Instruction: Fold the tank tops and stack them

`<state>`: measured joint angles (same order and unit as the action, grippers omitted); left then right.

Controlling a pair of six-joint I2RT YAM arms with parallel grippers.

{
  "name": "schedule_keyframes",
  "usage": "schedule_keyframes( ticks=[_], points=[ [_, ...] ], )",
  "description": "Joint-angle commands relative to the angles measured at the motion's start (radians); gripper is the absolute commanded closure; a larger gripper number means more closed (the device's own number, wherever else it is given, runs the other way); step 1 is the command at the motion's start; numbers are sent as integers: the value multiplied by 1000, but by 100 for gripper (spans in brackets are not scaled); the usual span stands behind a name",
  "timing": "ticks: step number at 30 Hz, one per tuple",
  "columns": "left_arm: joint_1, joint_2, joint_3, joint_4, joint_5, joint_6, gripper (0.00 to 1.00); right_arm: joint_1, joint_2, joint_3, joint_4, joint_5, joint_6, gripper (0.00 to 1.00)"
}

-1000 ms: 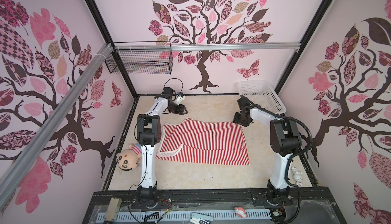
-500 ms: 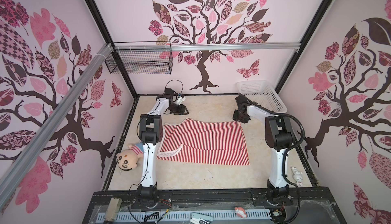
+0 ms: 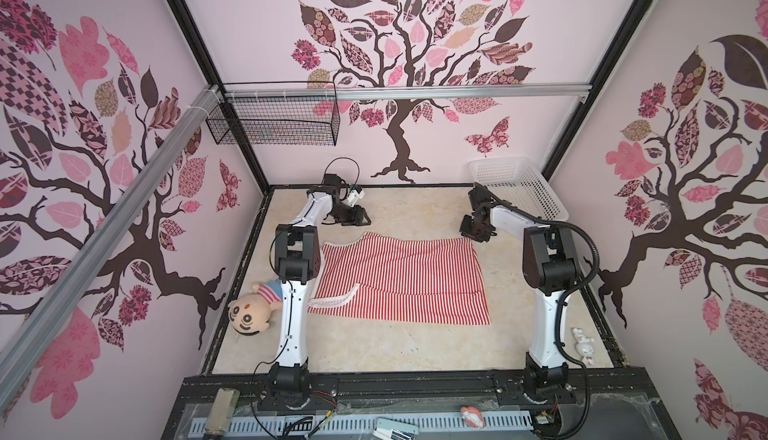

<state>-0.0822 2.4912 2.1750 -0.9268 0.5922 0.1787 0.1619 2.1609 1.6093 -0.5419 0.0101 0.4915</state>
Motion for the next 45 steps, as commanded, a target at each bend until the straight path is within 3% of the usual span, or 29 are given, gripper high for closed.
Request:
schedule_keyframes(
  ticks=[1, 4, 11, 16, 31, 39, 45],
  points=[
    [0, 20, 21, -17, 1, -7, 48, -2, -10, 4, -20, -18, -2, 65],
    [-1, 23, 20, -17, 1, -13, 48, -2, -8, 2, -15, -28, -2, 67],
    [-2, 25, 31, -26, 15, -15, 49, -2, -32, -7, -15, -30, 2, 95],
    [-4, 31, 43, -51, 33, -13, 48, -2, -79, -30, -8, -18, 4, 99],
    [-40, 38, 48, -159, -53, 48, 52, -2, -184, -90, 20, -62, 10, 100],
    [-53, 50, 49, -165, -61, 42, 65, 1, -196, -96, 17, -66, 7, 100],
    [-51, 28, 18, -114, -75, 19, 85, 1, -207, -102, 12, -59, 1, 99]
  ],
)
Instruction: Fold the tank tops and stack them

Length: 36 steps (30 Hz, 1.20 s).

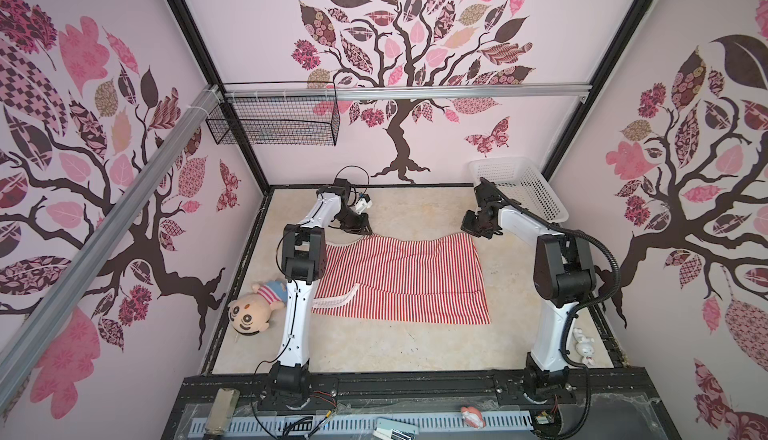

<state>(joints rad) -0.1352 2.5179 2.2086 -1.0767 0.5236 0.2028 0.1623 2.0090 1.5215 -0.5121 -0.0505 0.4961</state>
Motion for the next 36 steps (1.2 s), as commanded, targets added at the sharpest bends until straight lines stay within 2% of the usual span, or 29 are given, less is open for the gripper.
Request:
schedule_keyframes(
  ticks=[1, 5, 9, 18, 29, 36],
  points=[
    [4, -12, -33, 58, -2, -12, 88, 0, -57, -15, -19, 5, -4, 99],
    [8, -66, -93, 109, 16, -22, 96, 0, -70, -30, -19, 14, -5, 100],
    [13, -118, -129, 130, 28, -23, 99, 0, -93, -52, -5, 35, -6, 100],
    [60, -246, -256, 223, 88, -57, 98, -4, -80, -44, -17, 99, -20, 99],
    [60, -319, -394, 242, 128, -28, 91, -4, -141, -103, 10, 43, -19, 99],
    [65, -397, -487, 279, 152, -22, 91, -4, -208, -173, 26, 19, -14, 99]
  ],
)
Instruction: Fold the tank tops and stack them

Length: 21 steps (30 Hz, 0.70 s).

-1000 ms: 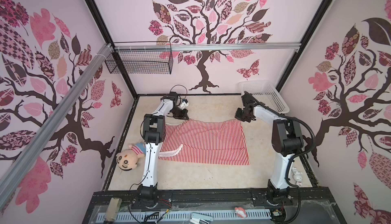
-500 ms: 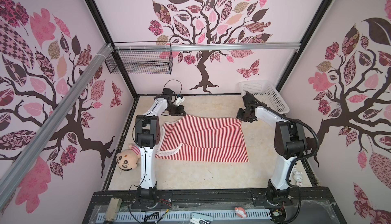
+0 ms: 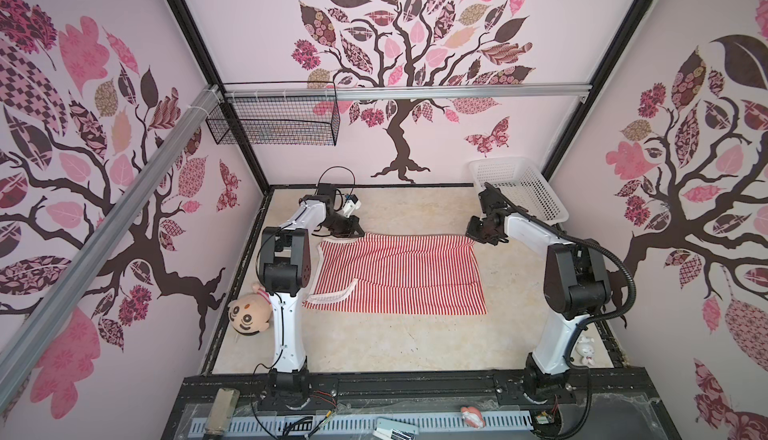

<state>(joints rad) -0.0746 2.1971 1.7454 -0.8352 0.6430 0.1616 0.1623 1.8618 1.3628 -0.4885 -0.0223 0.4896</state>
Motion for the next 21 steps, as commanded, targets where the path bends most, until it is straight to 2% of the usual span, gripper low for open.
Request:
schedule_keyframes(
  ticks=[1, 9, 17, 21],
  points=[
    [7, -91, -39, 46, 36, 19, 91, -4, -74, -30, 9, -16, -5, 99],
    [15, -183, -143, 87, 75, 16, 91, -4, -132, -126, 37, -44, 4, 98],
    [13, -256, -278, 113, 52, 45, 91, -4, -195, -223, 59, -66, 15, 98],
    [19, -300, -340, 120, 55, 60, 91, -4, -215, -269, 66, -77, 16, 94]
  ],
)
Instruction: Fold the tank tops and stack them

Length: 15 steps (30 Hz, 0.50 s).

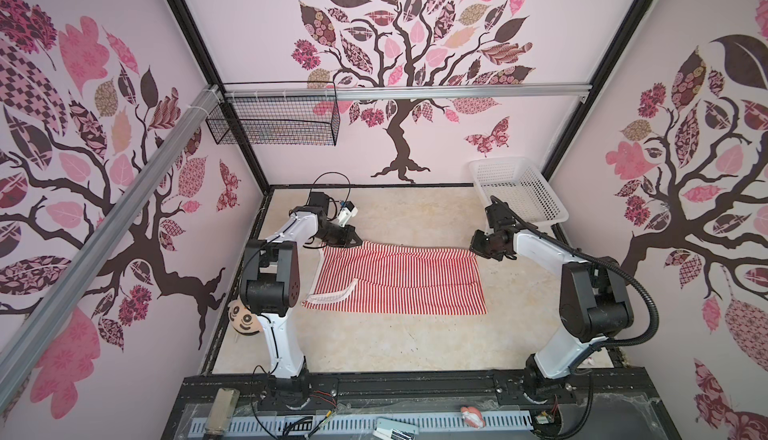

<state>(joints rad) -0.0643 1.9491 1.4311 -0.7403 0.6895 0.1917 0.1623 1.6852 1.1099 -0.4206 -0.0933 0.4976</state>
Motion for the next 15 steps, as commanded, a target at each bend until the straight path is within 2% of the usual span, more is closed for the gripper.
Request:
schedule_keyframes(
  ticks=[1, 15],
  points=[
    [9, -59, -40, 22, 9, 39, 90, -4, -43, -26, 0, -7, 9, 94],
    [11, -95, -173, 0, -53, 92, 91, -3, -99, -166, 31, -53, 13, 94]
  ],
)
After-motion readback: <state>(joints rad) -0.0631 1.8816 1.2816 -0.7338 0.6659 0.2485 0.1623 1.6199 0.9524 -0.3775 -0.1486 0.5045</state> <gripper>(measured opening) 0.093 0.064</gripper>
